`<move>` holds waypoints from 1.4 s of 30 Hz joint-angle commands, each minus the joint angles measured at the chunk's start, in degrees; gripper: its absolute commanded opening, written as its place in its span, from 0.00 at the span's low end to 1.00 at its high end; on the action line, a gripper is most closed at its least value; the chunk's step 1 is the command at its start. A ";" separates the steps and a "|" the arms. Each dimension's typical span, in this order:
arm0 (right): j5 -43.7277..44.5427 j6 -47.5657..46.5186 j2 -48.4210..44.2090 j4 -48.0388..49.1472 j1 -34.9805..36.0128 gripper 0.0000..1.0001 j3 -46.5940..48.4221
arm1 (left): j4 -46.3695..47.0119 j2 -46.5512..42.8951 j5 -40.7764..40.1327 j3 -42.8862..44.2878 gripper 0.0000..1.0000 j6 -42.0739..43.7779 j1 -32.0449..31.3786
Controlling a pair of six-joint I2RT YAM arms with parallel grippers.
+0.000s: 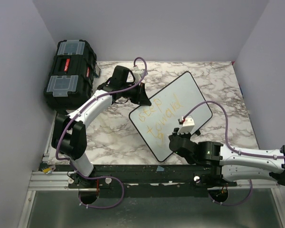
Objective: Write a sentence on the whiteboard
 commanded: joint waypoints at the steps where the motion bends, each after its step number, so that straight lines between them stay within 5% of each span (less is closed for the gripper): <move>1: 2.28 -2.22 0.84 4.40 -0.07 0.01 0.15 | -1.79 1.12 -2.32 -0.41 0.00 6.02 -2.51; 22: 3.06 -2.54 7.51 10.50 -1.49 0.01 -0.49 | -1.59 0.37 -2.40 -0.79 0.00 6.20 -2.50; 42: -6.43 8.65 3.84 -1.22 -1.46 0.01 -5.20 | -1.51 0.18 -2.41 -0.88 0.00 6.02 -2.46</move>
